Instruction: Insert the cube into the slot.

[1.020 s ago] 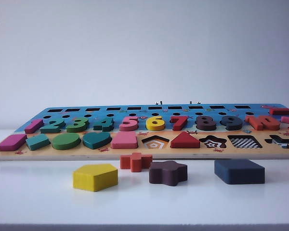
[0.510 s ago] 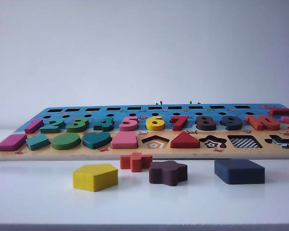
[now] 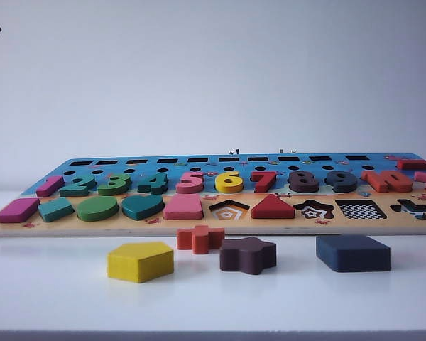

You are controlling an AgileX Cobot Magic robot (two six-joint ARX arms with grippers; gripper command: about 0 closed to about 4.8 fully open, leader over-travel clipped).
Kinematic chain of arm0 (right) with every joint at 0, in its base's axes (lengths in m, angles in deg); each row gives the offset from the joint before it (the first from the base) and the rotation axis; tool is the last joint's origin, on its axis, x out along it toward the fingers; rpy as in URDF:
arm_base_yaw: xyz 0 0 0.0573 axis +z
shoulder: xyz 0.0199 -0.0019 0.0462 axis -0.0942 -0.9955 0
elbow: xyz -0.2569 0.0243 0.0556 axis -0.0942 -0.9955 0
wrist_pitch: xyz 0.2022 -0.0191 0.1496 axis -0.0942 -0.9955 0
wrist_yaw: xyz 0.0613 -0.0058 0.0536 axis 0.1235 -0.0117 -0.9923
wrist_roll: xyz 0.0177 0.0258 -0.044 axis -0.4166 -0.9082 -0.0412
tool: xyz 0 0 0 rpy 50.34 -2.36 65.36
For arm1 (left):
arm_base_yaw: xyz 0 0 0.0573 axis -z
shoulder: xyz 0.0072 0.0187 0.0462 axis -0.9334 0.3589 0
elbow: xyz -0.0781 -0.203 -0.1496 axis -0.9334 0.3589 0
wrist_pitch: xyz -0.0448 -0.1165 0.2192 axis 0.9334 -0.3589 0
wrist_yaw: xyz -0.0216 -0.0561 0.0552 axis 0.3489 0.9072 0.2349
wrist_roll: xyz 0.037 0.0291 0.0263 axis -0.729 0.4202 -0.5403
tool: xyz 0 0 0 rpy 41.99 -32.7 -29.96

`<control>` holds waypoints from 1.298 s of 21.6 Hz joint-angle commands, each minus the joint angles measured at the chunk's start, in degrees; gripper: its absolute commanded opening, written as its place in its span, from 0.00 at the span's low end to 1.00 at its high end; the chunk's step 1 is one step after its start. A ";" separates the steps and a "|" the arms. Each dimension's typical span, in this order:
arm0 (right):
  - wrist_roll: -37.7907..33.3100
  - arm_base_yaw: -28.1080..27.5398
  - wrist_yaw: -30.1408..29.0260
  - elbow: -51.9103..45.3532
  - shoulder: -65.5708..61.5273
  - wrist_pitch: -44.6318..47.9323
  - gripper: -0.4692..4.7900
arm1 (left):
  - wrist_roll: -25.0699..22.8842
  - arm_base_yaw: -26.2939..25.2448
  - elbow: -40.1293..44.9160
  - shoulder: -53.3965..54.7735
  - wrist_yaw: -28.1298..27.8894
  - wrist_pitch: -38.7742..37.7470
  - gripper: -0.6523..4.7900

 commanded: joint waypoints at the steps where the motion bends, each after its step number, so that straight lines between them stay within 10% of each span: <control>1: 5.53 0.13 -6.71 5.29 -10.88 -10.88 0.37 | -0.24 0.04 -0.24 0.07 0.48 0.76 0.13; 7: 7.41 7.41 -7.32 6.01 -24.50 -15.80 0.39 | -0.22 0.02 -0.24 0.04 0.44 0.85 0.13; 12: 0.17 23.76 -0.39 6.01 -33.40 -10.27 0.79 | -0.22 0.02 -0.24 0.00 0.44 1.16 0.13; 28: -10.38 36.92 7.69 5.99 -50.23 -10.82 0.74 | -0.22 0.02 -0.24 -0.04 0.44 1.14 0.13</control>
